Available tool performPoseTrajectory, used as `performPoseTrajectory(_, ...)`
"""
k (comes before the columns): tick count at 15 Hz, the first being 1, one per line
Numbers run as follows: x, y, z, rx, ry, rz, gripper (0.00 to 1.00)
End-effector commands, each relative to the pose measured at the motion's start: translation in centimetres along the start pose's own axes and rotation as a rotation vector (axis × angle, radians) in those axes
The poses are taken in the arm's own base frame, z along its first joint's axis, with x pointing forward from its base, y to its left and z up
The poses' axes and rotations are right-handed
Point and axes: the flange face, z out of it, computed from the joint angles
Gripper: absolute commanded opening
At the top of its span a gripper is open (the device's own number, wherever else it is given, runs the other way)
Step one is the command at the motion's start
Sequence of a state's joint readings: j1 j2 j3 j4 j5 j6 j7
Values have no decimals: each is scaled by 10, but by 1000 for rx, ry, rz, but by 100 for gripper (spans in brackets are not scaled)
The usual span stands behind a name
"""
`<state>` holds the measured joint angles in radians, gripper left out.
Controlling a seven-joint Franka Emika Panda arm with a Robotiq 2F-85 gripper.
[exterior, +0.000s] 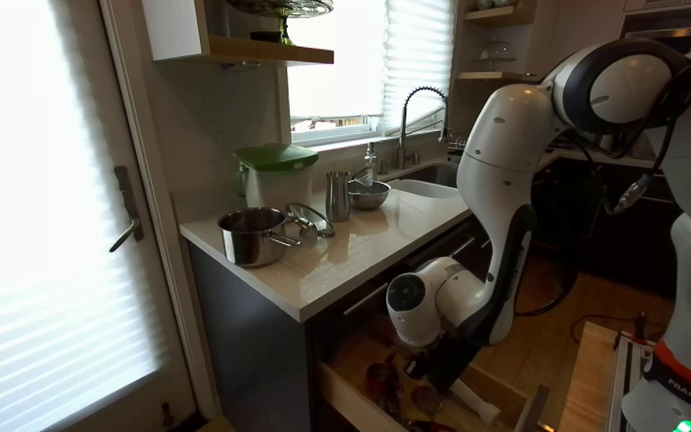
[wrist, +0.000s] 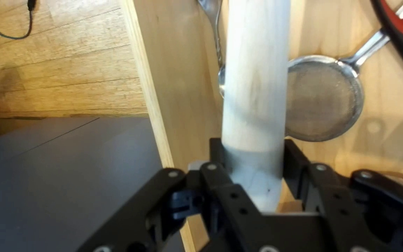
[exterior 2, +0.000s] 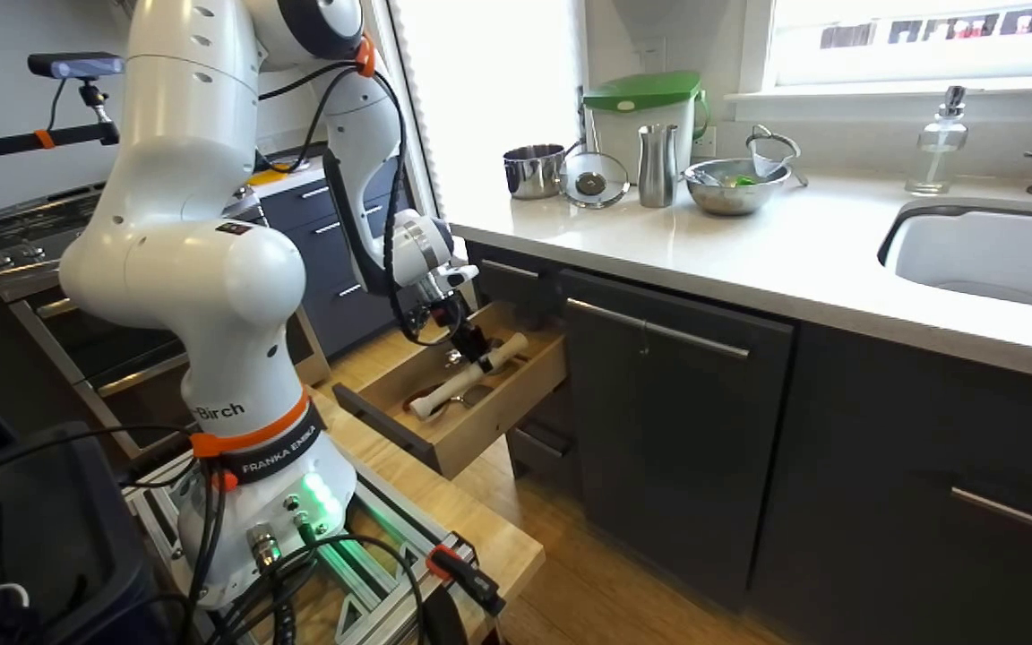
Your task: Put the wooden thing into the drawer
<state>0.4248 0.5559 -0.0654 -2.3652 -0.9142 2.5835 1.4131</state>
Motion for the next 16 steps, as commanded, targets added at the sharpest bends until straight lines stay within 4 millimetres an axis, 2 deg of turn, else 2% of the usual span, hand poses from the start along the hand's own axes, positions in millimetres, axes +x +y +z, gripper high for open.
performPoseTrajectory(1, -13, -2, -2, -1, -7, -50, 19)
performPoseTrajectory(7, -25, -6, 9, -40, -38, -61, 19)
performPoseTrajectory(16, -1, 0, 31, -39, -50, -39, 19)
